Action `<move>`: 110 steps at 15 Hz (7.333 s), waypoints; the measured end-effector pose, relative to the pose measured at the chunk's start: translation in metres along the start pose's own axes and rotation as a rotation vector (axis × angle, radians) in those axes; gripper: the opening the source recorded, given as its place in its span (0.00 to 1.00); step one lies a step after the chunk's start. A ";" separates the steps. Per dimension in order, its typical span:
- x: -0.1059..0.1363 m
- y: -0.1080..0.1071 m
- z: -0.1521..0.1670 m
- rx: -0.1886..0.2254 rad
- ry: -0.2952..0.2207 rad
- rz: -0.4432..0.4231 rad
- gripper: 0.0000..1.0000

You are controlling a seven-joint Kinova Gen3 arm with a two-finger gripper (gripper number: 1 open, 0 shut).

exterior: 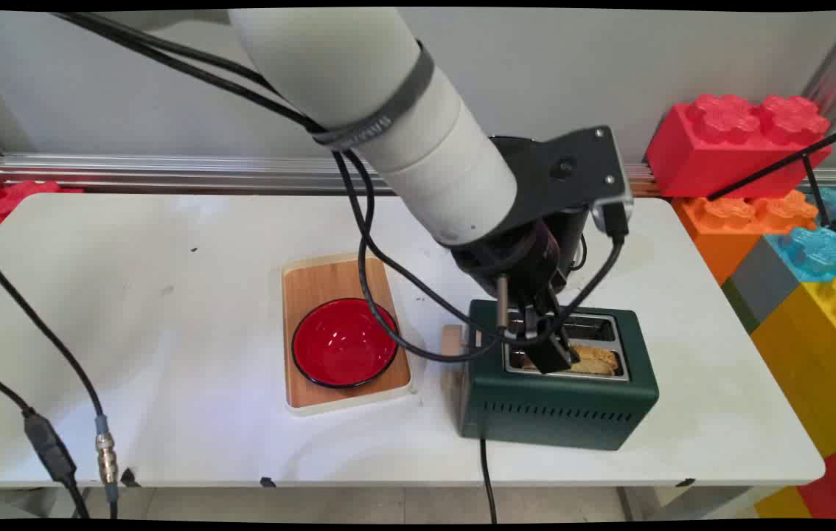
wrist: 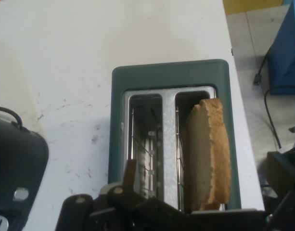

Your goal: Press the toaster switch

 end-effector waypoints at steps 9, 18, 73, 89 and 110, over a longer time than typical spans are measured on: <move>-0.034 -0.023 -0.052 -0.033 0.043 -0.075 1.00; -0.106 -0.044 -0.108 -0.069 0.071 -0.116 1.00; -0.299 -0.082 -0.092 -0.227 0.349 -0.062 0.00; -0.267 -0.078 -0.023 -0.234 0.402 -0.013 0.00; -0.249 -0.068 0.039 -0.218 0.403 -0.051 0.00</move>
